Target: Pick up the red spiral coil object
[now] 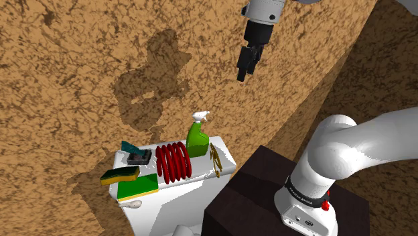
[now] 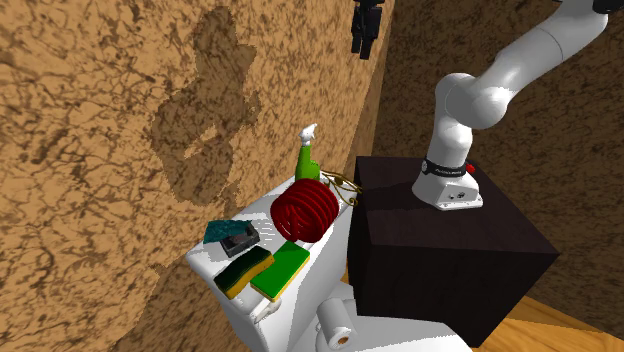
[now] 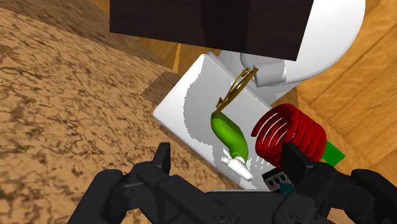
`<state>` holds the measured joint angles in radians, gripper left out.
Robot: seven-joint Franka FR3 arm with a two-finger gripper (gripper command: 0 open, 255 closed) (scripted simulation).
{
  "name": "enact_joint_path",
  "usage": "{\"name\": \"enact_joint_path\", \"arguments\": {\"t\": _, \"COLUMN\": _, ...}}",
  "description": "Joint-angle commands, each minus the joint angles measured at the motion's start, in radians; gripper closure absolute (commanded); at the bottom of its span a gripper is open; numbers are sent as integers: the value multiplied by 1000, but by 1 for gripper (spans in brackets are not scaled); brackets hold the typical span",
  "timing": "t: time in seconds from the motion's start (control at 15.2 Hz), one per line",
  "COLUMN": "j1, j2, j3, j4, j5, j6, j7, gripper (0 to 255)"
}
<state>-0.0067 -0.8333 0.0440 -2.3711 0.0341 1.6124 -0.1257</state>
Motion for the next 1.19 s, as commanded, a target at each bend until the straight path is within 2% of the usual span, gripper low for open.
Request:
{"name": "enact_joint_path", "arguments": {"t": 0.0, "j1": 0, "j2": 0, "j3": 0, "j4": 0, "j5": 0, "j6": 0, "j7": 0, "gripper": 0}}
{"name": "enact_joint_path", "arguments": {"t": 0.59, "j1": 111, "j2": -38, "j3": 68, "j4": -307, "j5": 62, "j6": 367, "j7": -74, "gripper": 0}}
{"name": "enact_joint_path", "arguments": {"t": 1.12, "j1": 226, "j2": 74, "j3": 142, "j4": -501, "j5": 124, "j6": 761, "j7": -138, "gripper": 0}}
